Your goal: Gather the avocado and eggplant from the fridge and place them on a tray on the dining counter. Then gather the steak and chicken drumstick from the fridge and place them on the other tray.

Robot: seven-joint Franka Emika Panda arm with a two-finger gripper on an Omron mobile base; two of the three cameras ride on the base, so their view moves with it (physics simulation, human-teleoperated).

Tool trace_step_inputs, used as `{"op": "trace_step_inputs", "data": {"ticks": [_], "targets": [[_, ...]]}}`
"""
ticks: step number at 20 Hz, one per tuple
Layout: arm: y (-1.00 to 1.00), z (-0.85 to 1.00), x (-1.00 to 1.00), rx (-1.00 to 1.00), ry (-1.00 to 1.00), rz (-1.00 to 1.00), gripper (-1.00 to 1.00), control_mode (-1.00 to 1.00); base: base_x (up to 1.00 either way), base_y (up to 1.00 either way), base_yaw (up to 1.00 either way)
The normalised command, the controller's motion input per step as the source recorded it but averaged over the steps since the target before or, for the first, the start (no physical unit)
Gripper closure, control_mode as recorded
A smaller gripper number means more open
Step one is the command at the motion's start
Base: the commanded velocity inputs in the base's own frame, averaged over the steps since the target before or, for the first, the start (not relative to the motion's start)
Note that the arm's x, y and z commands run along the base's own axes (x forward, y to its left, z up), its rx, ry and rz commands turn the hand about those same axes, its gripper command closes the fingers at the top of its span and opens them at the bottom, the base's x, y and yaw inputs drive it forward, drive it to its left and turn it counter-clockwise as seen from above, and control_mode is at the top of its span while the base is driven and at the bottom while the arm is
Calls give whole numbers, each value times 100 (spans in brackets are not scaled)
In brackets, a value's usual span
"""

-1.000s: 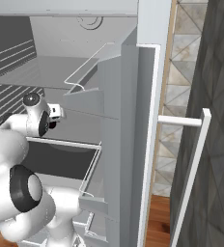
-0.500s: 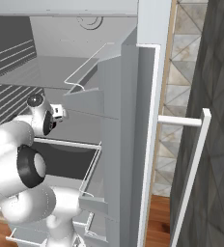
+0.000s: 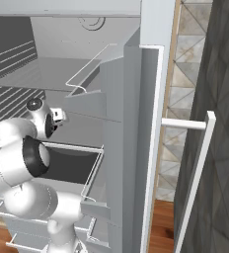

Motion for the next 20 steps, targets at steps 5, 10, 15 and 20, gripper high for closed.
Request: {"op": "trace_step_inputs", "data": {"ticks": [5,10,15,20], "targets": [[0,-13,19,0,0,0,-100,-100,0,0,0],[5,-26,6,-1,0,0,100,-100,0,0,0],[6,-42,0,-2,1,0,100,-100,0,0,0],[0,-21,-14,0,1,1,100,-100,0,0,0]]}}
